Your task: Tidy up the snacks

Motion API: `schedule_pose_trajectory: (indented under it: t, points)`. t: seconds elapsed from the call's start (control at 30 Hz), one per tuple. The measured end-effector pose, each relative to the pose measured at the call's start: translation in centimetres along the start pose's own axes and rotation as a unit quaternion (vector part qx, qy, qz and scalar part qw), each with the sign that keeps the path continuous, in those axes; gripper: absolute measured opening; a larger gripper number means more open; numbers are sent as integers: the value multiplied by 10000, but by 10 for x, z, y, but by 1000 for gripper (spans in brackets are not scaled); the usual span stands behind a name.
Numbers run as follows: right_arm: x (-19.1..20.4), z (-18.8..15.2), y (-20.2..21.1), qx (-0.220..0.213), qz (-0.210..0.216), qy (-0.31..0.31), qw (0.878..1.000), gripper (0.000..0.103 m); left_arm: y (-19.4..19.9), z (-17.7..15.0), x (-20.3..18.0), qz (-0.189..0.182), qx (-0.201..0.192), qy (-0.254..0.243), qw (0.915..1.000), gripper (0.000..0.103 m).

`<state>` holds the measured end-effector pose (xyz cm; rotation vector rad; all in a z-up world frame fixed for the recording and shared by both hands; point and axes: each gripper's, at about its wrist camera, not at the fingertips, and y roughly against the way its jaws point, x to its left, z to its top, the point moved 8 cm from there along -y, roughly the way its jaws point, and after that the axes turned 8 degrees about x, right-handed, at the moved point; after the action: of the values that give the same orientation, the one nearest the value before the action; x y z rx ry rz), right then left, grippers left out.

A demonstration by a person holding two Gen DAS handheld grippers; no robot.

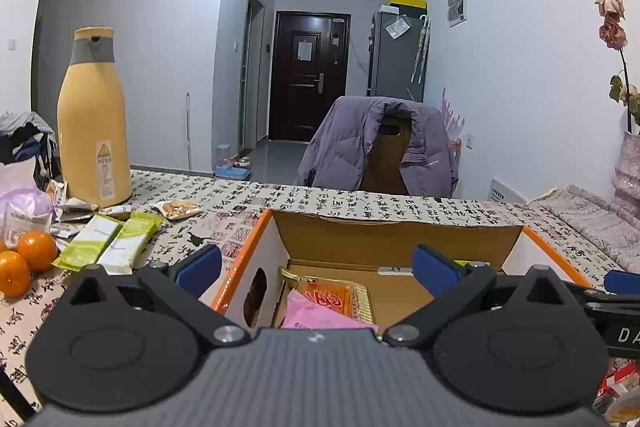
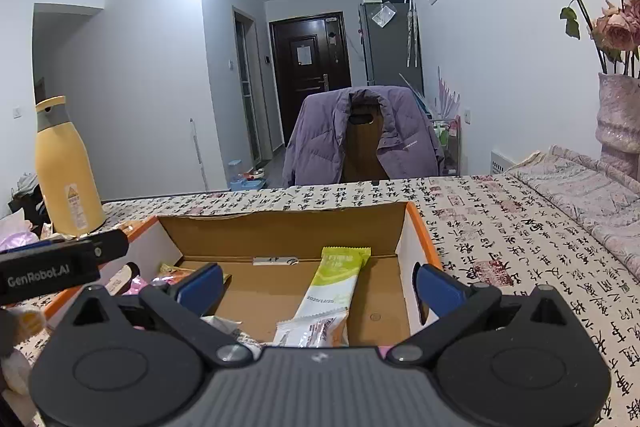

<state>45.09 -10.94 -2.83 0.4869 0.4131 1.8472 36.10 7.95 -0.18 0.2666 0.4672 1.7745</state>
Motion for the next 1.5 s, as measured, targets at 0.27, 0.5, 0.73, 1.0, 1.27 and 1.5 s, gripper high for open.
schedule_pose_trajectory:
  t: [0.27, 0.5, 0.73, 1.0, 1.27, 1.5]
  points:
    - [3, 5, 4, -63, -38, 56, 10000, 103, 10, 6, -3, -21, 5, 5, 10000, 103]
    - [10, 20, 30, -198, 28, 173, 9997, 103, 32, 17, -5, -74, 48, 15, 10000, 103]
    - [15, 20, 63, -251, -8, 331, 9991, 103, 66, 15, -2, -199, 31, 22, 9998, 103]
    - [16, 2, 104, -252, 22, 401, 9989, 103, 109, -7, 2, -338, 69, -152, 9993, 103]
    - [18, -33, 138, -154, 102, 481, 9987, 103, 148, -39, 13, -429, 138, -192, 9988, 103]
    - [16, -67, 157, -14, 235, 408, 9989, 103, 164, -73, 24, -458, 310, -256, 9981, 103]
